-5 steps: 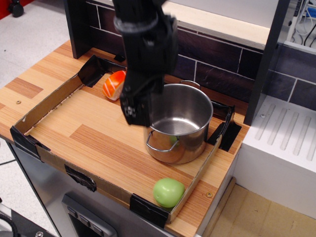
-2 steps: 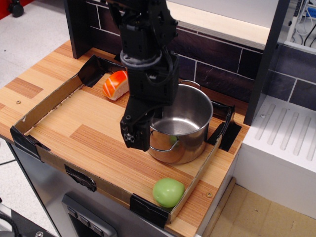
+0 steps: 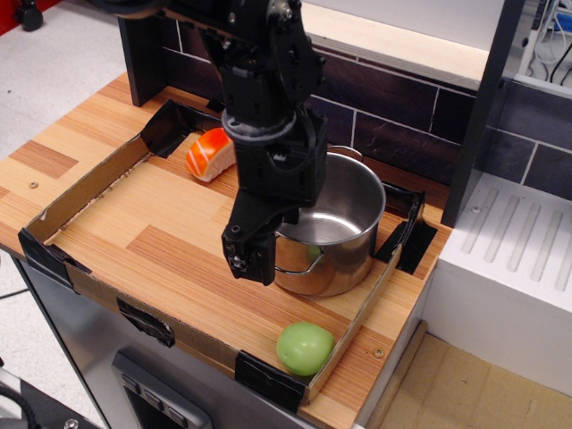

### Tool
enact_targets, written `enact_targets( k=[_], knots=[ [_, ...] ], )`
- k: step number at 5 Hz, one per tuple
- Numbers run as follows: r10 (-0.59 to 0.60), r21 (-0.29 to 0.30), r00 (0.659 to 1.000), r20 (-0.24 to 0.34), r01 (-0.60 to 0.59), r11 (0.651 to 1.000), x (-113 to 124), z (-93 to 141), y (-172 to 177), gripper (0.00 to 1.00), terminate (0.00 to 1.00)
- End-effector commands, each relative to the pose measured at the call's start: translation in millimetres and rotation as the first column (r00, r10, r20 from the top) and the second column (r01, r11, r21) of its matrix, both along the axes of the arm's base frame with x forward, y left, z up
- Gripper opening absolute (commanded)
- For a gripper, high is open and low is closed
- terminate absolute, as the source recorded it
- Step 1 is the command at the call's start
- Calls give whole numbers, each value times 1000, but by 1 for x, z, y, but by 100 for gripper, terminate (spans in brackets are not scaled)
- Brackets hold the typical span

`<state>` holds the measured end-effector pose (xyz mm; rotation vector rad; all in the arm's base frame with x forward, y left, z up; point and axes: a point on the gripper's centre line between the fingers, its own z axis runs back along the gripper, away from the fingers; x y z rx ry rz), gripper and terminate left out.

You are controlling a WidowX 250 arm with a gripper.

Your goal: Topple metal pot

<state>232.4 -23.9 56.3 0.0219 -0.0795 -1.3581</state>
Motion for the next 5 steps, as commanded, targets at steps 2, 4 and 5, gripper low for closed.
enact_targets(
  k=[2,4,5],
  knots=[
    [6,-11,1000,30,-5,1000,7,12,8,0,0],
    [-12,-28,998,68,14,1000,10,36,22,0,0],
    [-3,-42,998,69,6,999,9,49,26,0,0]
  ],
)
